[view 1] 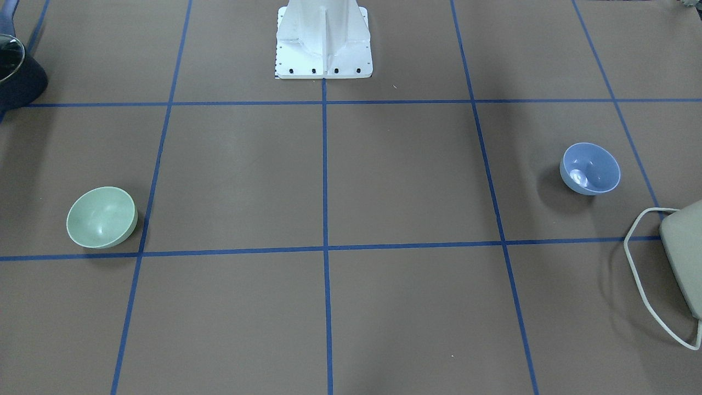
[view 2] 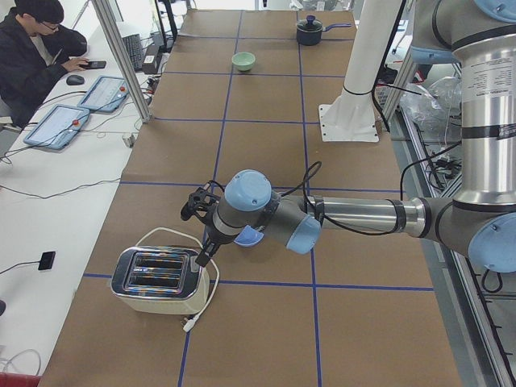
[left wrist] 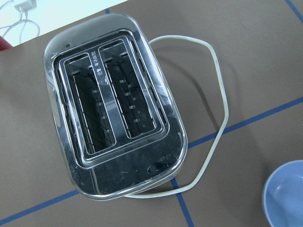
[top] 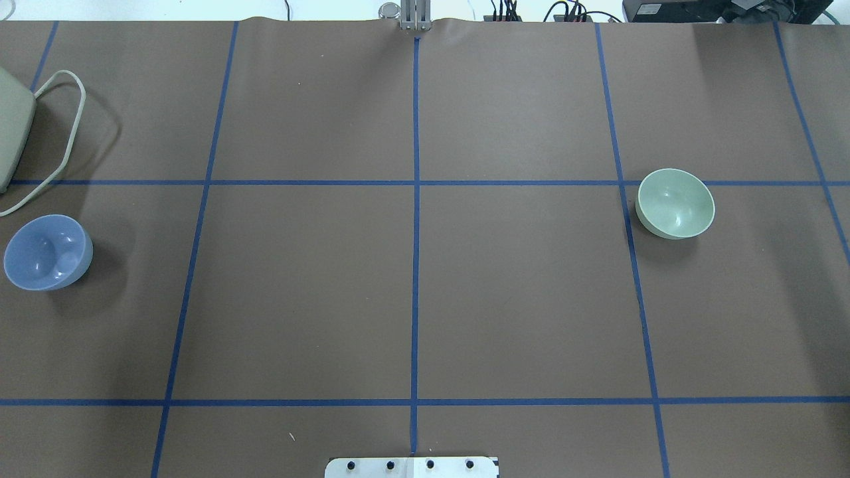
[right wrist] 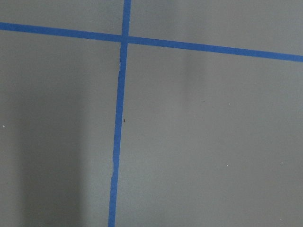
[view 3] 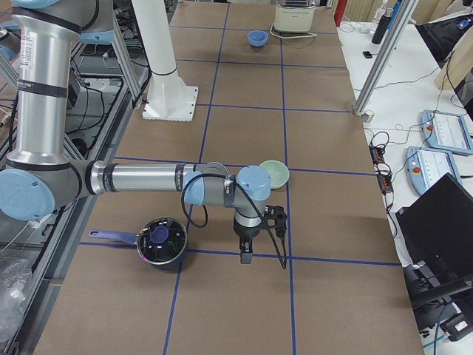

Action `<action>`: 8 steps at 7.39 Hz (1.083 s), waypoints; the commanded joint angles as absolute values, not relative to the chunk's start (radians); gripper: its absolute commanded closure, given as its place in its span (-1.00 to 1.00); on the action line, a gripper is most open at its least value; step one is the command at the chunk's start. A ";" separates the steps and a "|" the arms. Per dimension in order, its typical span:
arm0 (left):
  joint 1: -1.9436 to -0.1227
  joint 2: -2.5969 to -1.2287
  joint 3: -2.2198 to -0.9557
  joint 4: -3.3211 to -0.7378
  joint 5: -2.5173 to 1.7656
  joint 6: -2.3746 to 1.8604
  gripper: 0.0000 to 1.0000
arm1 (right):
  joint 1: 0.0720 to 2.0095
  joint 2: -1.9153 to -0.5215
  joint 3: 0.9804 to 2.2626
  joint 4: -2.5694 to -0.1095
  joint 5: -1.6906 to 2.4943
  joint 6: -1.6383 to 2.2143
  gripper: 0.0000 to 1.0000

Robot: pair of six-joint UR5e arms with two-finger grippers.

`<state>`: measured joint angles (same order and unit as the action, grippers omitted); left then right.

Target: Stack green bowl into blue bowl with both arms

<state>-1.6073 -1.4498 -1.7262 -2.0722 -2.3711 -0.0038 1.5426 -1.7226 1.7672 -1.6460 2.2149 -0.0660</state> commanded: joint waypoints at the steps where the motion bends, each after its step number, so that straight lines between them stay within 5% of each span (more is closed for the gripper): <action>1: -1.496 -1.448 -1.732 -2.085 -2.370 -0.357 -0.96 | 1.542 -1.723 1.766 -1.646 2.220 -0.066 -1.00; 8: -1.122 -1.424 -1.557 -2.418 -2.172 -0.703 -0.93 | 1.542 -1.723 1.766 -1.646 2.221 -0.066 -1.00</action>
<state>-1.1662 -1.4197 -1.5818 -2.3884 -2.1864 -0.6837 1.5417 -1.7226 1.7657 -1.6460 2.2212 -0.0666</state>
